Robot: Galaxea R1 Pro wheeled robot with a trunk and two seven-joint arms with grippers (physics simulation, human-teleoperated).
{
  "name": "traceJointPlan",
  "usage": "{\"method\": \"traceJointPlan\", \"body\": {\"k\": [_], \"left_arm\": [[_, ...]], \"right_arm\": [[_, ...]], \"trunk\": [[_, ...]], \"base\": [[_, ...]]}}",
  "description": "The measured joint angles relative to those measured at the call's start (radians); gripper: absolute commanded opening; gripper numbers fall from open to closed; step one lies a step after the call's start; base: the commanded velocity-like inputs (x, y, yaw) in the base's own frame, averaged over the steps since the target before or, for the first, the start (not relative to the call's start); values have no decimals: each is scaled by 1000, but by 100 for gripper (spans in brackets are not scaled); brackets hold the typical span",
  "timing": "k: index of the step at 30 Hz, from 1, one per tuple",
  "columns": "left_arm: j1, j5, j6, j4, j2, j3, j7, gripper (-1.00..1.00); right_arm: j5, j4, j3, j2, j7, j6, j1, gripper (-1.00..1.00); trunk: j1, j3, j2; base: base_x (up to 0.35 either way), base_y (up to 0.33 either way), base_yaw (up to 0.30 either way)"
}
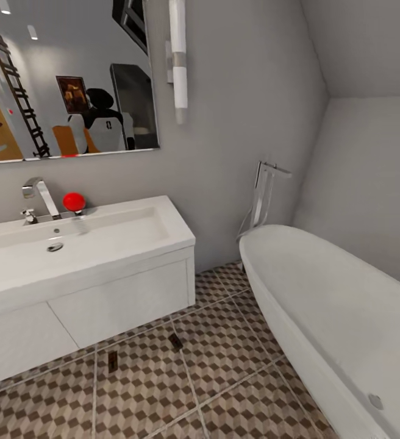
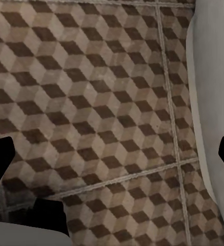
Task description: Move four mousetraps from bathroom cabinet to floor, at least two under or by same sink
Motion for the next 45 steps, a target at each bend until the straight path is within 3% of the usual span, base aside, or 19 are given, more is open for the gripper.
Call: {"method": "traceJointPlan", "body": {"k": [45], "left_arm": [[0, 0, 0, 0, 1, 0, 0, 100]], "right_arm": [[0, -1, 0, 2, 0, 0, 0, 100]], "trunk": [[0, 62, 0]], "base": [[0, 0, -198]]}}
